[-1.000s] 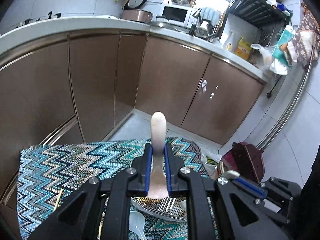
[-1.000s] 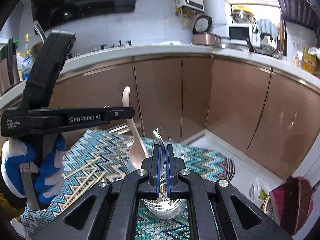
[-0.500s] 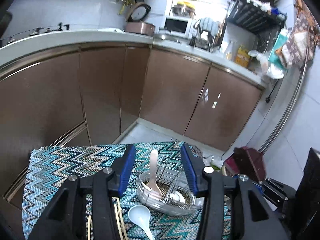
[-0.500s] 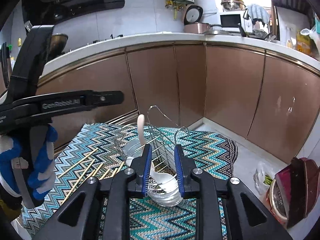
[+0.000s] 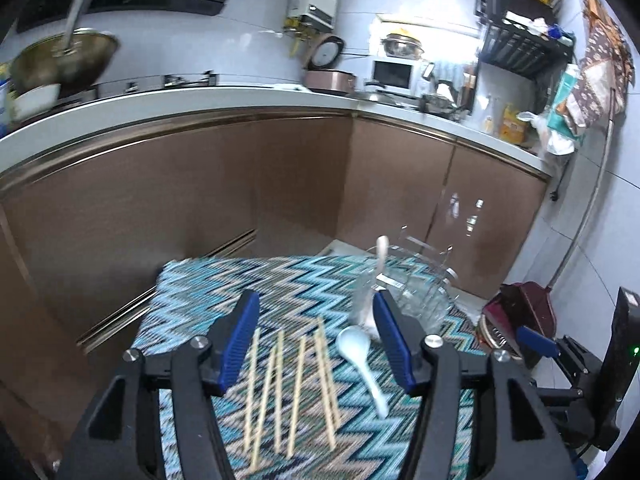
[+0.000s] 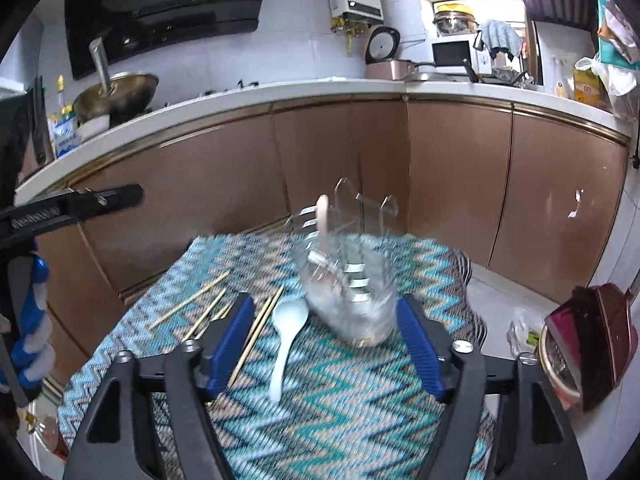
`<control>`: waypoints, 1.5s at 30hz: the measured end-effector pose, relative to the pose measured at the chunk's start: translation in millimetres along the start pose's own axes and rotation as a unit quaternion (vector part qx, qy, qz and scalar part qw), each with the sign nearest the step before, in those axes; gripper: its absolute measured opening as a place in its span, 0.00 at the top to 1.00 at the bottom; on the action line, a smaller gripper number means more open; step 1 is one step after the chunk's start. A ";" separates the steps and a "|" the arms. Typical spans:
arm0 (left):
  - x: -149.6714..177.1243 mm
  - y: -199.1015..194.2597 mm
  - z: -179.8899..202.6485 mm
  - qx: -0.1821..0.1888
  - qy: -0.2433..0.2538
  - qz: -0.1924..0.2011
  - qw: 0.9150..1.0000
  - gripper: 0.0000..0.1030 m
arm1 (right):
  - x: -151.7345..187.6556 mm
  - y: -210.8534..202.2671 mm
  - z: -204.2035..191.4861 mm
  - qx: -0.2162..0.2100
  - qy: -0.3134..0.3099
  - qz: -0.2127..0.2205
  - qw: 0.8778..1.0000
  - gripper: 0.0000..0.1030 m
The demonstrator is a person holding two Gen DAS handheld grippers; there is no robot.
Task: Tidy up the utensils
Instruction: 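Withdraw both tools from the holder and move toward the remaining utensils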
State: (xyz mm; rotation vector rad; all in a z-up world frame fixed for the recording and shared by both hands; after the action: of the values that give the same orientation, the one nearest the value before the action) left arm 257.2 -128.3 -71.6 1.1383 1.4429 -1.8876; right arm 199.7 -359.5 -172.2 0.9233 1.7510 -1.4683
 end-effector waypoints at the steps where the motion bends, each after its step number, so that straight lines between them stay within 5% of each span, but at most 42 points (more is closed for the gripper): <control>1: 3.4 -3.6 -4.6 -0.003 -0.004 -0.003 1.000 0.44 | 5.1 -1.2 -3.9 -0.001 0.001 -0.005 1.000 0.25; 10: 45.6 -26.4 -37.0 -0.043 -0.032 -0.032 0.998 0.44 | 42.8 -4.0 -26.4 -0.014 0.013 -0.044 0.999 0.15; 25: 74.8 -31.8 -49.2 -0.086 -0.035 -0.065 0.994 0.44 | 65.4 -5.1 -29.7 -0.021 0.029 -0.066 0.997 0.14; 45: 85.8 -23.3 -58.6 -0.086 -0.051 -0.082 0.992 0.44 | 73.4 -11.8 -30.8 -0.046 0.041 -0.060 0.996 0.14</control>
State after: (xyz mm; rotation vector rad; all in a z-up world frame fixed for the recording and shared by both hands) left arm 212.2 -57.4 -137.1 0.8545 1.6475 -1.8581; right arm 149.3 -323.2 -223.3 0.8543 1.9463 -1.4296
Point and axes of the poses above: each gripper's, at about its wrist camera, not at the fingertips, and y roughly the way its jaws point, z to its right, x to its underside, the point moved 2 cm from there along y, roughly the way its jaws point, and after that the axes turned 3 degrees about -x, right-handed, at the moved point
